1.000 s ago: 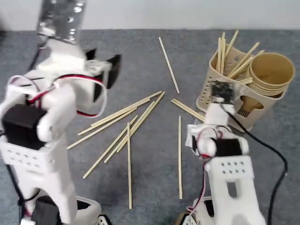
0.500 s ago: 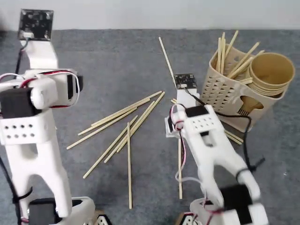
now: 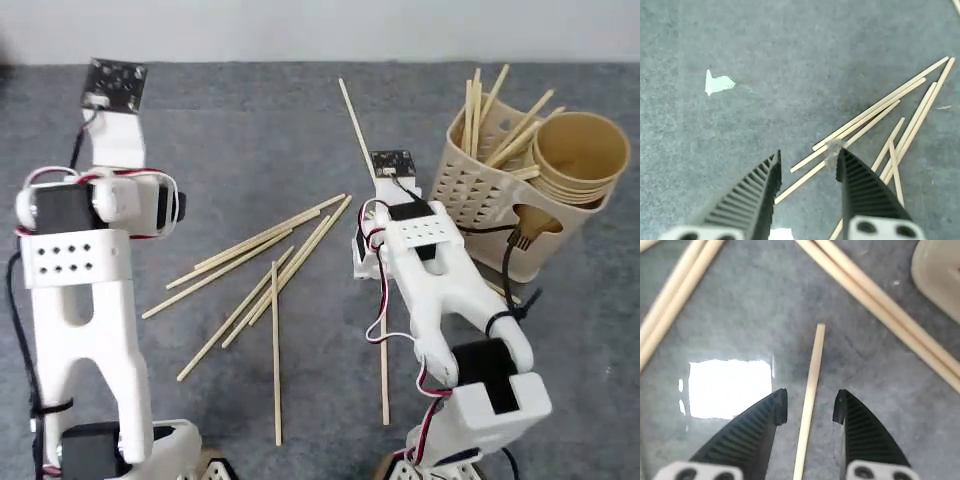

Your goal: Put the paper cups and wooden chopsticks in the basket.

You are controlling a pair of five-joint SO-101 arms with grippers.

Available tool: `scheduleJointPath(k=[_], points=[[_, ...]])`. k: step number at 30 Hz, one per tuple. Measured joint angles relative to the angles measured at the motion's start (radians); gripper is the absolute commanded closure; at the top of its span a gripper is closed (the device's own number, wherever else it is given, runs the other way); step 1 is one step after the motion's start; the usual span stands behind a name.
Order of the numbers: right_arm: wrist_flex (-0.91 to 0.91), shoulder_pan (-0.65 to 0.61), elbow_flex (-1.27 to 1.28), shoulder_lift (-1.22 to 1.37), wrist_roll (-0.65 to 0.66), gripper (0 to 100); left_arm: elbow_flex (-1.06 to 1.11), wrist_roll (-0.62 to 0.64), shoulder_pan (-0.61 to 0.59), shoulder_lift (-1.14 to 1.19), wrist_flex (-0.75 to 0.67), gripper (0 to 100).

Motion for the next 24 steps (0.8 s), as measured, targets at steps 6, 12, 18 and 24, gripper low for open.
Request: scheduleJointPath(k=[6, 12, 18, 24], points=[[-0.002, -0.002, -0.002, 0.074, 0.000, 82.7, 0.161, 0.000, 0.000, 0.000, -0.121, 82], [-0.002, 0.008, -0.029, 0.129, 0.000, 99.8, 0.293, 0.000, 0.000, 0.000, -0.189, 82], [0.023, 0.009, -0.081, 0.161, 0.002, 99.0, 0.417, 0.000, 0.002, 0.000, -0.250, 82], [0.170, 0.000, -0.149, 0.163, 0.002, 99.1, 0.560, 0.002, 0.000, 0.000, -0.328, 82]])
